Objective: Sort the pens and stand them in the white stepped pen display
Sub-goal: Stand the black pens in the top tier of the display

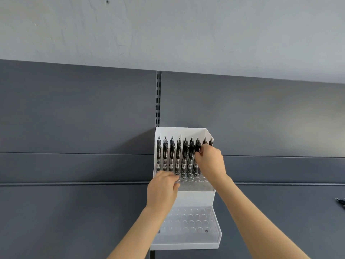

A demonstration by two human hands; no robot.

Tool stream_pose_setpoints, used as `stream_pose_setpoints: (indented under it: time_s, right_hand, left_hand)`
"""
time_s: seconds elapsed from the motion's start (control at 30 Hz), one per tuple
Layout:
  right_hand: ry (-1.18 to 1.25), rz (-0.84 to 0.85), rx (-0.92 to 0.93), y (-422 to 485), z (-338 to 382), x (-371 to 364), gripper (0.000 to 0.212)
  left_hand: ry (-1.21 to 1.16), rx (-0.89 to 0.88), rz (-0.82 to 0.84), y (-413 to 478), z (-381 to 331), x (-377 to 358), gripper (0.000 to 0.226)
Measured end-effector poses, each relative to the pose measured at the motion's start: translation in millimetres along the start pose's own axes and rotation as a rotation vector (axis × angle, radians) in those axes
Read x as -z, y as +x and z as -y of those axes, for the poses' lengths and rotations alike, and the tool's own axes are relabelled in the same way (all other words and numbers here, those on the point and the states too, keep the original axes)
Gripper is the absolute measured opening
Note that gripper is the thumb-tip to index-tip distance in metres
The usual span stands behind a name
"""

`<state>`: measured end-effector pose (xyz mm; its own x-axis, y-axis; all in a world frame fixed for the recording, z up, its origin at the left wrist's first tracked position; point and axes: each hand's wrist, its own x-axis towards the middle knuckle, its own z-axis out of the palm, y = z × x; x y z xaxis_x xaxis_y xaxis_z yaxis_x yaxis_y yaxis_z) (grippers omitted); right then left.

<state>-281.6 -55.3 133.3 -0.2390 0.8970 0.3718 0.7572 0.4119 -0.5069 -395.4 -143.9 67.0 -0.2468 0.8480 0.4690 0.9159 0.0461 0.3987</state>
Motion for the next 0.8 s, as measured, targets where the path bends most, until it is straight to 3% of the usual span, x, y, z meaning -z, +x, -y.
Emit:
stream_pose_setpoints:
  time_s: [0.2,0.57,0.8]
  right_hand:
    - [0.028,-0.010,-0.065,-3,-1,-2,0.014]
    - [0.123,0.015,-0.086,-12,-1,1,0.015]
    - [0.295,-0.003,-0.078,-77,-61,20,0.019]
  left_hand:
    - [-0.018,-0.006,-0.003,0,1,-1,0.033]
    - [0.000,0.014,-0.023,-2,-2,-2,0.034]
    - [0.051,0.066,-0.044,-2,-6,0,0.031]
